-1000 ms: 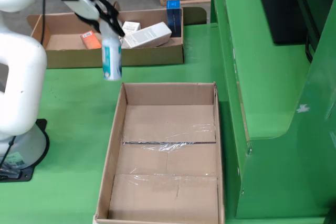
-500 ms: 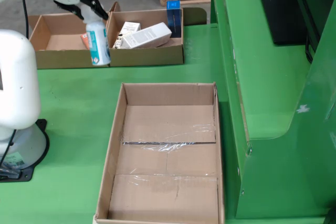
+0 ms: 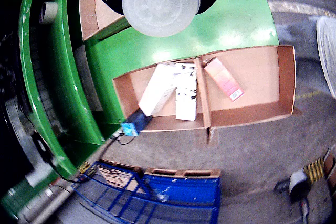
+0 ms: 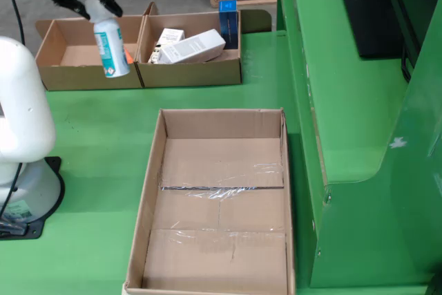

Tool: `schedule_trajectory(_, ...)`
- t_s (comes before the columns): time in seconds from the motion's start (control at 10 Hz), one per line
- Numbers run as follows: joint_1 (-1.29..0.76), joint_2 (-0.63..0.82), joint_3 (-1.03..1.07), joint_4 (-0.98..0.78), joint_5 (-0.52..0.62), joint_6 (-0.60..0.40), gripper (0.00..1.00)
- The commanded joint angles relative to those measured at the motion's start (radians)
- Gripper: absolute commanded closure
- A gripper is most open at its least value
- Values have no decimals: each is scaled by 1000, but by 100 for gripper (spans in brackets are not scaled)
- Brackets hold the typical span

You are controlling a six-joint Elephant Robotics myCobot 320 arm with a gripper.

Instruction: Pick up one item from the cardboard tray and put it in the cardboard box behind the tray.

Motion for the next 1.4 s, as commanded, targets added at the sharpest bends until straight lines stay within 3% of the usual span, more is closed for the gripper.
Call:
schedule_trajectory(0.0, 93, -26, -109, 36, -4, 9, 100)
schedule_trajectory(0.4, 153, -145, -109, 178, 9, 11, 100)
schedule_trajectory(0.8, 208, -342, -109, 569, -50, -32, 100)
schedule_trajectory(1.0, 208, -342, -109, 569, -50, -32, 100)
schedule_trajectory(1.1, 214, -409, -109, 737, -94, -64, 100)
schedule_trajectory(1.2, 214, -409, -109, 737, -94, -64, 100)
schedule_trajectory(1.3, 217, -461, -109, 880, -133, -104, 100)
